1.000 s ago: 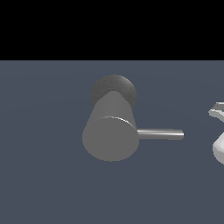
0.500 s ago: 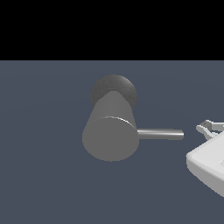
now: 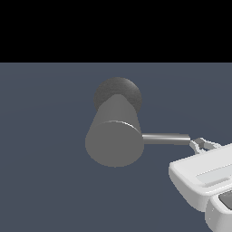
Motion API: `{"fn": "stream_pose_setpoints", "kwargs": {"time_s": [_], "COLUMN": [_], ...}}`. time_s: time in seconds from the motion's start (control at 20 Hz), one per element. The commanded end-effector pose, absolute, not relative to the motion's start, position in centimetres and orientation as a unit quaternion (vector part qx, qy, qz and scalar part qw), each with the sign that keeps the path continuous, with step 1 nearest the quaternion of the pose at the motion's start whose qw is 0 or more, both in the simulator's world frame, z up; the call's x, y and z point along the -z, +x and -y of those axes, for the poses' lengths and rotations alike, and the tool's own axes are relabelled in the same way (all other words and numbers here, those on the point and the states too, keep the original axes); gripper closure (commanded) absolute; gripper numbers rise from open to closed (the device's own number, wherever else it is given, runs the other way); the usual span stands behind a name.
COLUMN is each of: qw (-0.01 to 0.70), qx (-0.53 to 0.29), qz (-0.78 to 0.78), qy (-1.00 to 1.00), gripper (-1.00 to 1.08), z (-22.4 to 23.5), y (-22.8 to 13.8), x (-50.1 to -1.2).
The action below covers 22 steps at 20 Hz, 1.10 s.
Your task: Turn on the faucet by rotating a designated handle.
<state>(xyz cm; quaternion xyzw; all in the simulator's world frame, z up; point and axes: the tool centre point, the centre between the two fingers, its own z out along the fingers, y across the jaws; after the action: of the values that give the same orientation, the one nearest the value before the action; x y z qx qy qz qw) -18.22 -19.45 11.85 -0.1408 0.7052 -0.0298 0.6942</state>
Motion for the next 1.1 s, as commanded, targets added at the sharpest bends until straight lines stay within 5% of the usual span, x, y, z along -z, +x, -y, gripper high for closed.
{"fn": "stream_pose_setpoints", "kwargs": {"time_s": [0.0,1.05], "qw": [0.697,0.707], "qx": [0.029,0.019], "qz": [-0.707,-0.707], "qy": [-0.115,0.007], "gripper": [1.08,1.08], "z": [18.9,15.8], "y": [-18.1,-16.9], "x": [-11.1,-7.8]}}
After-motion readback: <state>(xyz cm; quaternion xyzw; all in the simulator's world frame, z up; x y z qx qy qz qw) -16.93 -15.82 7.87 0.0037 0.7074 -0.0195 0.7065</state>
